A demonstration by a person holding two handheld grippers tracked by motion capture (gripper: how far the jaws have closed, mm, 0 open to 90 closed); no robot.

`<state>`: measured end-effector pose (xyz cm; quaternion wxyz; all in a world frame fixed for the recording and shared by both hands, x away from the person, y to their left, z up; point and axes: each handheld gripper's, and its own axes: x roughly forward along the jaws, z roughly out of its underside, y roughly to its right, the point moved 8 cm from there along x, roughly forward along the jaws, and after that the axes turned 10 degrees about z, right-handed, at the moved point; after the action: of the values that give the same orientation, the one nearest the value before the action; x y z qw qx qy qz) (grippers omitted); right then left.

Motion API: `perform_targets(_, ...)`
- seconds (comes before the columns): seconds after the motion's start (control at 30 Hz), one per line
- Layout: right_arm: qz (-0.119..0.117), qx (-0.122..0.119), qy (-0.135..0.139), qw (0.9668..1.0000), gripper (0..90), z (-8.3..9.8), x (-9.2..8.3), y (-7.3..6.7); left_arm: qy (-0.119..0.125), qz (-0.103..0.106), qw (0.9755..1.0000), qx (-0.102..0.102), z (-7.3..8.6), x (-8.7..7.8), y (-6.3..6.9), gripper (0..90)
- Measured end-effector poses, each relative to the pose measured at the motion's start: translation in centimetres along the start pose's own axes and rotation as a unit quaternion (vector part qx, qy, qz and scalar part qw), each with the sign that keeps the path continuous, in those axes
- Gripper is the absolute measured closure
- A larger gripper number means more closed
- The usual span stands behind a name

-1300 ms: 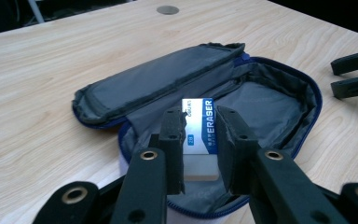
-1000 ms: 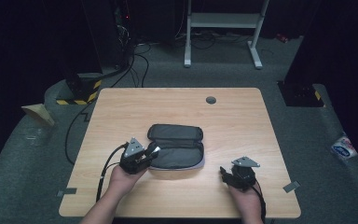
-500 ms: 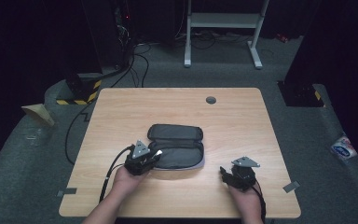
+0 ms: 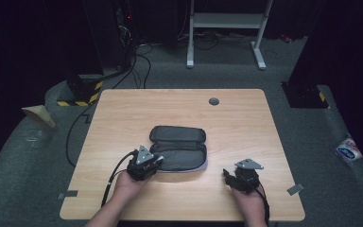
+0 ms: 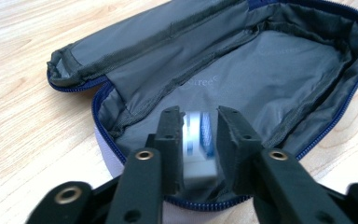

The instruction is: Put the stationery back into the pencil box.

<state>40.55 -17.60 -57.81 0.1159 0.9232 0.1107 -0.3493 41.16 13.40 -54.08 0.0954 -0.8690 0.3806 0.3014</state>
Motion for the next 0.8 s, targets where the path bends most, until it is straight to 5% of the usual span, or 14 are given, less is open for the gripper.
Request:
perform_targets(0.27,-0.002,0.001,0.000,1.0000,35.9,0.0,0.0,-0.1,0.022,0.004,0.9997,-0.009,-0.6,-0.8,-0.1,63.4)
perform_targets(0.8,-0.001,0.000,0.000,1.0000,35.9,0.0,0.0,0.0,0.038,-0.012,0.9982,-0.045,-0.4,-2.2,-2.7,57.3)
